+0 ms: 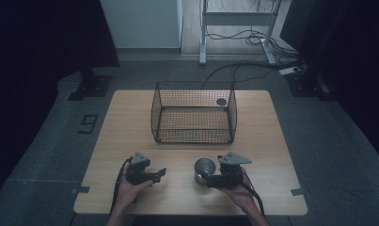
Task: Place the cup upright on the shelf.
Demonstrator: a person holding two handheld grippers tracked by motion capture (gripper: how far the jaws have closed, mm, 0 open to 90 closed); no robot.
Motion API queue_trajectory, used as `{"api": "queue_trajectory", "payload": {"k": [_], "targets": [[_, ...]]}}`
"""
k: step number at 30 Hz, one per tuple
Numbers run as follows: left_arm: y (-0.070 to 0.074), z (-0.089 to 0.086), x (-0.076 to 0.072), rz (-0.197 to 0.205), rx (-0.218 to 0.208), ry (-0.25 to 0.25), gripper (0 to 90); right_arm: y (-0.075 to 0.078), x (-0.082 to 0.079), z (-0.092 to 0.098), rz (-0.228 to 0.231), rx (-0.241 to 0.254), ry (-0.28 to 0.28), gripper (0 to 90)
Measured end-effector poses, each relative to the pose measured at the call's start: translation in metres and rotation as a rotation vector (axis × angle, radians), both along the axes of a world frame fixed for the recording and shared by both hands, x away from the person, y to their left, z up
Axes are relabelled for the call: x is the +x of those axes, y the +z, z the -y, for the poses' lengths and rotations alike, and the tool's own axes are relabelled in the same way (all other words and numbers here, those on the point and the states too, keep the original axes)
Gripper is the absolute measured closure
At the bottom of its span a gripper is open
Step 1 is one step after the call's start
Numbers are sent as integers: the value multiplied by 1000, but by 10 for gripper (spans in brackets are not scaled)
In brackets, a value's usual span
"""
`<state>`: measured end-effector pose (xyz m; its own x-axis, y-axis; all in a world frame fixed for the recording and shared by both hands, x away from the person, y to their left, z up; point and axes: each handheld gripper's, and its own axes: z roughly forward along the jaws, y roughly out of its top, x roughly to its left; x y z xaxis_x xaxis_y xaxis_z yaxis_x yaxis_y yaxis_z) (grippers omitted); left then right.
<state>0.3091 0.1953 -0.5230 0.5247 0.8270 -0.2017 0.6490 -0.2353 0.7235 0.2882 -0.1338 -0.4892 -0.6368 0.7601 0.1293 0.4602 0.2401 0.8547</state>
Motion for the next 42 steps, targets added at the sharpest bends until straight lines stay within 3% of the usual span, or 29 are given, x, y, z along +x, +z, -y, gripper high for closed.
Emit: {"api": "queue_trajectory", "payload": {"k": [10,21,26,32,42], "targets": [[-1,0,0,-4,7,-1,183,-11,5,-15,-3,-47,14,0],[-2,0,1,-3,9,-3,184,-22,7,-25,0,-88,31,0],[-2,-1,2,-5,9,2,185,-32,10,-27,-6,-102,39,45],[-2,-3,2,-6,10,3,185,-33,8,-25,13,-92,42,136],[-2,-4,3,-5,10,5,185,-33,8,-25,38,-110,51,154]]}}
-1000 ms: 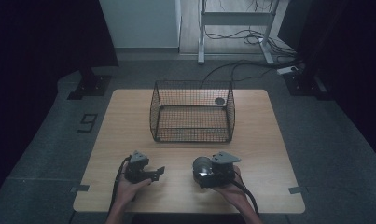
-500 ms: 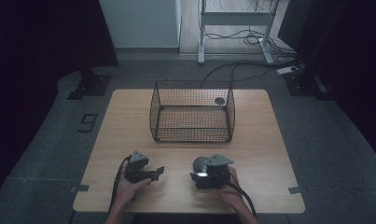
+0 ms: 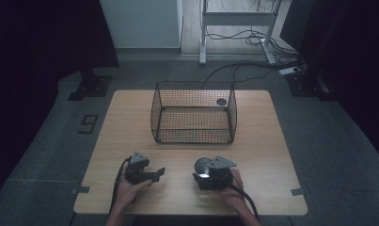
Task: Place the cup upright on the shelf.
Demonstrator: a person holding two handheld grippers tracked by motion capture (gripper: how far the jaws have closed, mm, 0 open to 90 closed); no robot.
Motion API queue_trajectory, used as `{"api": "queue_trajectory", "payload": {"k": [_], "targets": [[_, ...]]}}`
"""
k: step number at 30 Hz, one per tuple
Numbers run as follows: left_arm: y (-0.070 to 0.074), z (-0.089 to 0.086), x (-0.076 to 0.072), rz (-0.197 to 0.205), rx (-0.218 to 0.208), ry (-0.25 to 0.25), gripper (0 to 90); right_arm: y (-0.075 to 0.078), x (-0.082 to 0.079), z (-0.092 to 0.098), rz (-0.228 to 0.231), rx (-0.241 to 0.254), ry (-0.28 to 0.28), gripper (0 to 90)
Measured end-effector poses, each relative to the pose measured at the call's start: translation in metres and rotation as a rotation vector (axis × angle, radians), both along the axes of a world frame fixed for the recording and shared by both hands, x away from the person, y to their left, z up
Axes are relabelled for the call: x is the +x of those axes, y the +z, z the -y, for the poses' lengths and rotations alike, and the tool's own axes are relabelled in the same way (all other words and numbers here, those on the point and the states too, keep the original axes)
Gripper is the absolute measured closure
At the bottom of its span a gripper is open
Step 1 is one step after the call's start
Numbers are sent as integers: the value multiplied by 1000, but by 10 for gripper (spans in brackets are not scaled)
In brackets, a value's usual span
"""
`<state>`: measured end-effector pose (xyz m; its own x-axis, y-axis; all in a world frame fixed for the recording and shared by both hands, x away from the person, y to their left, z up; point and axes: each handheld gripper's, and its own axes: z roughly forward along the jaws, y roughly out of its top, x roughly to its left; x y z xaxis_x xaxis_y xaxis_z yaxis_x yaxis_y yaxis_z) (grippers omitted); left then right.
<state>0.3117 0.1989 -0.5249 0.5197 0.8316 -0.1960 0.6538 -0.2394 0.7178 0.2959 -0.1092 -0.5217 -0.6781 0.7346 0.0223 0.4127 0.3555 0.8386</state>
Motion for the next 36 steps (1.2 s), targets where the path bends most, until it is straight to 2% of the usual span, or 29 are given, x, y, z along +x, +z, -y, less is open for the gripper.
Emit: {"api": "queue_trajectory", "payload": {"k": [12,16,24,29,34,36], "targets": [[0,-1,0,1,-2,5,186,12,-1,8,9,44,4,158],[-1,-2,1,-7,5,10,186,16,-1,9,14,42,10,159],[-2,-2,2,-9,8,11,188,34,-2,17,28,63,6,161],[0,-1,2,-4,-6,6,191,48,-2,22,40,91,-8,164],[-1,-1,3,-6,-8,3,190,57,3,26,49,99,-19,166],[0,-2,3,-6,-11,2,191,62,7,28,49,122,-22,170]]}}
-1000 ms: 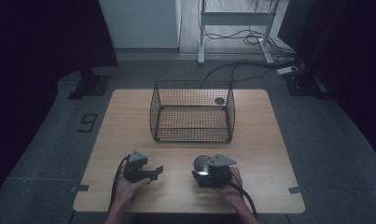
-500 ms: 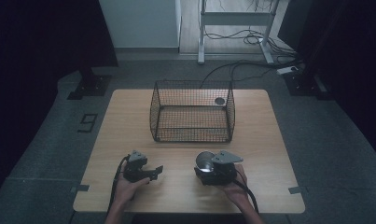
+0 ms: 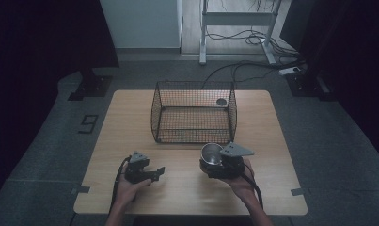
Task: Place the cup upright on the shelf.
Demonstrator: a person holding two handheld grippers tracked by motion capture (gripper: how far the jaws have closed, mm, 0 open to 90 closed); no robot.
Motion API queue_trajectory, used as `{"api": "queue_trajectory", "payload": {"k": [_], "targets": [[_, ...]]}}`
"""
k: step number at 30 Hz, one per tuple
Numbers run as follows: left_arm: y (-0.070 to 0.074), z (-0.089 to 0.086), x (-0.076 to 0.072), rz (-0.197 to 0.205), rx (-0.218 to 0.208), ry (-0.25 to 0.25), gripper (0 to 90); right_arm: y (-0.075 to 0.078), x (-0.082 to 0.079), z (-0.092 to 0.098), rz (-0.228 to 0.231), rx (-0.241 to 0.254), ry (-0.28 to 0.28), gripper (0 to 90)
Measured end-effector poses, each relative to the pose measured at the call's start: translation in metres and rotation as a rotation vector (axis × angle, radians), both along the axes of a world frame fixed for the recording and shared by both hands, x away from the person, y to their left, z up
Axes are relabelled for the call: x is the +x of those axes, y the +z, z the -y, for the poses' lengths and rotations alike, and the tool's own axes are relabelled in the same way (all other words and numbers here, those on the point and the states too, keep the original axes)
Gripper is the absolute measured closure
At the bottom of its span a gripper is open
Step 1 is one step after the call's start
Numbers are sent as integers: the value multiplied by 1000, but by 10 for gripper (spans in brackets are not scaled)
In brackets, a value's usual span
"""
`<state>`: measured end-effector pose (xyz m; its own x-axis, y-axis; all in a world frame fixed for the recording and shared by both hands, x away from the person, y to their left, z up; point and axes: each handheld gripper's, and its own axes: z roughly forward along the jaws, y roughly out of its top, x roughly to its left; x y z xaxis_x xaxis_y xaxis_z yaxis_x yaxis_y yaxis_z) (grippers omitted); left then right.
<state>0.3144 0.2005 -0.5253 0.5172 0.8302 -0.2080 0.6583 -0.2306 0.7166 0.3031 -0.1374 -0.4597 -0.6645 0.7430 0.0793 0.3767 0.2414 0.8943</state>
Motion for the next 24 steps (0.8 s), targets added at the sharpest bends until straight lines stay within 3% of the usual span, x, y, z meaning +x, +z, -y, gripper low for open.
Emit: {"api": "queue_trajectory", "payload": {"k": [24], "targets": [[-2,2,1,-8,5,-6,192,21,20,5,8,15,-15,185]]}}
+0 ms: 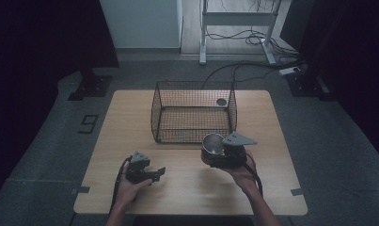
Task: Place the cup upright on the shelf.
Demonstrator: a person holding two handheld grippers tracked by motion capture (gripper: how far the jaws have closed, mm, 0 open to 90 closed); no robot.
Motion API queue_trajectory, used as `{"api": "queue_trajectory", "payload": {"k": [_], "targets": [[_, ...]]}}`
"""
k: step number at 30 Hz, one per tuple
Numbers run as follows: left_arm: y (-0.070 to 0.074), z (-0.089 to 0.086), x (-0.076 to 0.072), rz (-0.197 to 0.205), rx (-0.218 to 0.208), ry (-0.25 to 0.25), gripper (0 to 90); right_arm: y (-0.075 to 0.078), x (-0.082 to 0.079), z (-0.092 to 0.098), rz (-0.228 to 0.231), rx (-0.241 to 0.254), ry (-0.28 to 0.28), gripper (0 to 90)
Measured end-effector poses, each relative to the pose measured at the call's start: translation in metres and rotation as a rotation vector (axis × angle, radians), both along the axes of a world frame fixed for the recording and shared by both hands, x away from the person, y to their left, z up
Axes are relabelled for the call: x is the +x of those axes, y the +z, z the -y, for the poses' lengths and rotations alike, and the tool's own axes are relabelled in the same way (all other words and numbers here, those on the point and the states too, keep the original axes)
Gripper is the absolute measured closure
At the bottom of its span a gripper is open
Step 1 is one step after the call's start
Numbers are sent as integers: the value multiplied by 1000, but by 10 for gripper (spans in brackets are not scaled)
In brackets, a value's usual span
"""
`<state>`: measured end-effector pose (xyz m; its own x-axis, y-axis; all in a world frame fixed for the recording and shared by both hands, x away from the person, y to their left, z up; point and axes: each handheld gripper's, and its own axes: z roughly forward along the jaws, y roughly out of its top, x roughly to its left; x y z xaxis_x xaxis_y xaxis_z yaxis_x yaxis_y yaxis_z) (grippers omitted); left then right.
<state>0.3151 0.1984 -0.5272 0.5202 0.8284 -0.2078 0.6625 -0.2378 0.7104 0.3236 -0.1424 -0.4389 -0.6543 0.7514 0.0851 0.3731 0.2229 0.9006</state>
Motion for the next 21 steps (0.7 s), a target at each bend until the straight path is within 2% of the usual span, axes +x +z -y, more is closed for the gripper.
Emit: {"api": "queue_trajectory", "payload": {"k": [8,21], "targets": [[1,-1,0,1,-3,1,192,8,10,2,-4,11,-9,185],[1,-3,0,2,-9,4,193,11,24,2,-13,13,-21,185]]}}
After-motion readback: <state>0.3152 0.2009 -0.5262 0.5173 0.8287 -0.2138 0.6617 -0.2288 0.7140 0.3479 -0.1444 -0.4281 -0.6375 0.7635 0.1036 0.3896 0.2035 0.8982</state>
